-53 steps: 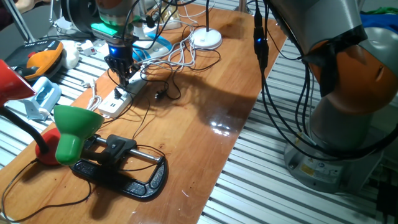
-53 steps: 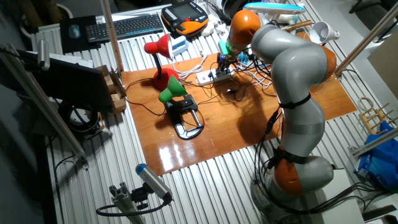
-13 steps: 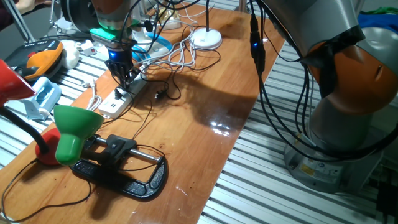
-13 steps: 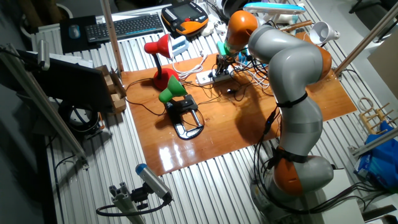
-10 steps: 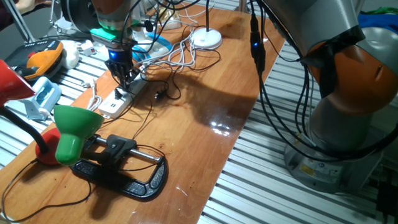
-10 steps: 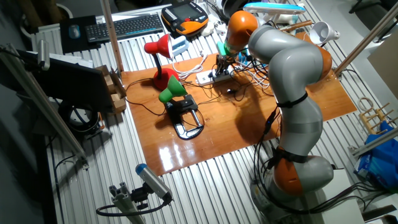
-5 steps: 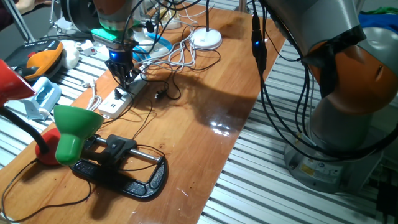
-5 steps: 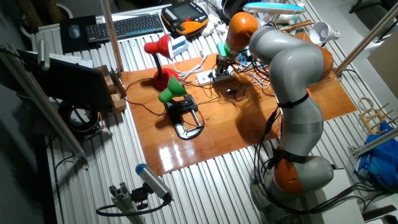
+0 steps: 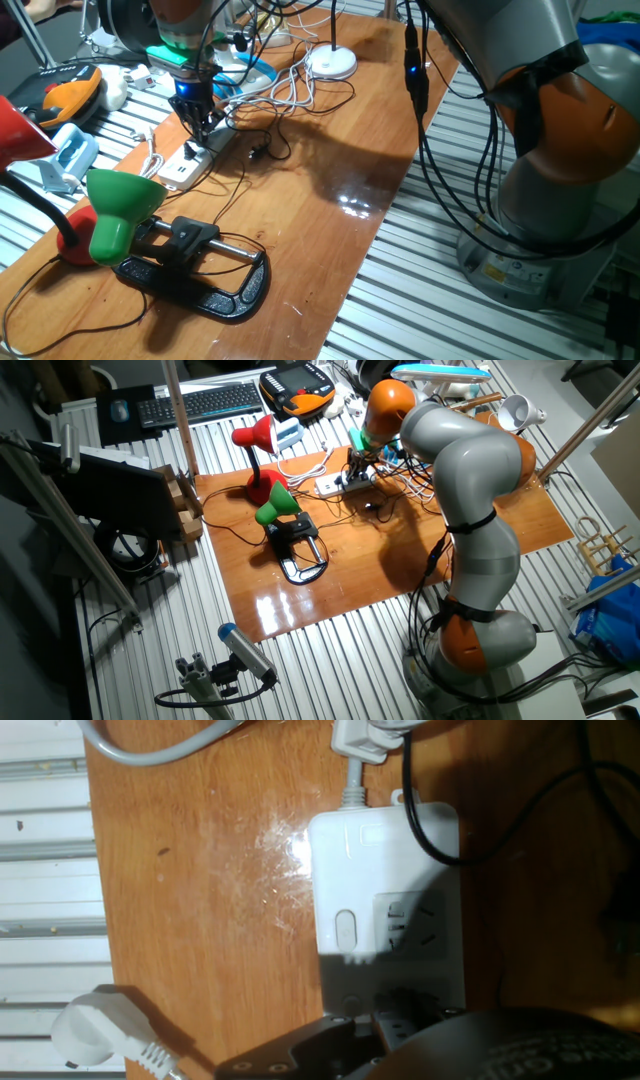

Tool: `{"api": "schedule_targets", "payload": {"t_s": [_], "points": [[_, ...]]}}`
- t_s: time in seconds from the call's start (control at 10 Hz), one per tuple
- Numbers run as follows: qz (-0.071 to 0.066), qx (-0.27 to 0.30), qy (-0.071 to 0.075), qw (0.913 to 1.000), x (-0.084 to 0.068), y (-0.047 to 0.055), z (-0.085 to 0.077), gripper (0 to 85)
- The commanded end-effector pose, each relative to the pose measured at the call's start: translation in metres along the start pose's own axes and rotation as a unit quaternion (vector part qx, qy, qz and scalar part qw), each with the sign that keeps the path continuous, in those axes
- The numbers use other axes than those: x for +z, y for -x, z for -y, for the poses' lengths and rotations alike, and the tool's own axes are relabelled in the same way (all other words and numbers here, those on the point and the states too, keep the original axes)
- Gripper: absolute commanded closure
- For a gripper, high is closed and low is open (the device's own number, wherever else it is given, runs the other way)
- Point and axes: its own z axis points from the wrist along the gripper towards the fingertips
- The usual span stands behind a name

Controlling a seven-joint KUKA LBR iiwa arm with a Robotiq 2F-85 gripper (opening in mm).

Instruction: Plug in the power cord of the desk lamp, turn on the socket, and light up the desk lamp

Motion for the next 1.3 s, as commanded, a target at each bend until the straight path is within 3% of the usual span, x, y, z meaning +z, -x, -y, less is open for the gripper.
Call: {"api": "schedule_targets", "payload": {"t_s": [0.0, 0.3, 0.4, 0.9, 1.2], "points": [[0.001, 0.001, 0.001, 1.0, -0.0002, -0.0001, -0.0001, 68.0], [0.002, 0.004, -0.005, 1.0, -0.0001, -0.0002, -0.0002, 68.0], [0.005, 0.005, -0.005, 1.0, 0.0, -0.0003, -0.0001, 51.0], [0.008, 0.008, -0.012, 0.9999, -0.0006, -0.0003, -0.0002, 51.0], [0.017, 0.004, -0.013, 0.9998, -0.0078, 0.0003, -0.0009, 51.0]]}}
